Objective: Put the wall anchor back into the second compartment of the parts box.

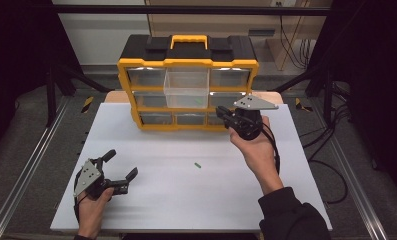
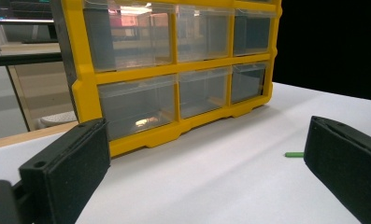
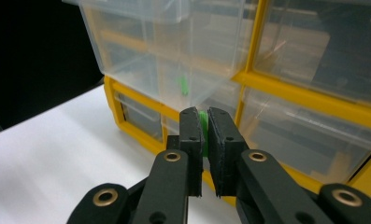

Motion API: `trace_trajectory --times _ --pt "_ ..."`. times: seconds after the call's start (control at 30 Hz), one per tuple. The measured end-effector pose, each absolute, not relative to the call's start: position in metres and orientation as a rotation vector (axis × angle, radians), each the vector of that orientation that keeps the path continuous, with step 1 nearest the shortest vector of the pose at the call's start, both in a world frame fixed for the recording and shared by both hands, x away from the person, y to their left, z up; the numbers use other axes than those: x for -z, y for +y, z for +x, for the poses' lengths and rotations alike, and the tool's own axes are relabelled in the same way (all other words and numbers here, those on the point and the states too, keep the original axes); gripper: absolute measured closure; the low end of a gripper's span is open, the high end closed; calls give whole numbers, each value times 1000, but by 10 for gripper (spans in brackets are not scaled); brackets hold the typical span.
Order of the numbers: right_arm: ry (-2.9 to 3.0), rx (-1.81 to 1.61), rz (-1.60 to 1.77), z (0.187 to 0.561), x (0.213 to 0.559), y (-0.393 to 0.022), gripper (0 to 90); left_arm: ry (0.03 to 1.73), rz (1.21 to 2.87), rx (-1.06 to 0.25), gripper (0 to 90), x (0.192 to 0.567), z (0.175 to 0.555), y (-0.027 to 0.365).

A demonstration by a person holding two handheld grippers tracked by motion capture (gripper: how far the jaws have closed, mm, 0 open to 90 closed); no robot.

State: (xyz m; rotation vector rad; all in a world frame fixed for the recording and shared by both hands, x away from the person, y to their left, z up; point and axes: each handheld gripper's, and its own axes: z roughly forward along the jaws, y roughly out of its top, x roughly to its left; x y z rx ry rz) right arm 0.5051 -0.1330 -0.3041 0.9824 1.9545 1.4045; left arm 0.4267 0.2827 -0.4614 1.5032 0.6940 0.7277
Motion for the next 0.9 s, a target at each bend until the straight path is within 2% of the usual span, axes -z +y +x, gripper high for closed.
trace_trajectory --times 0.9 --pt "1867 -1474 954 502 267 -135 847 697 1500 -728 2 461 427 284"
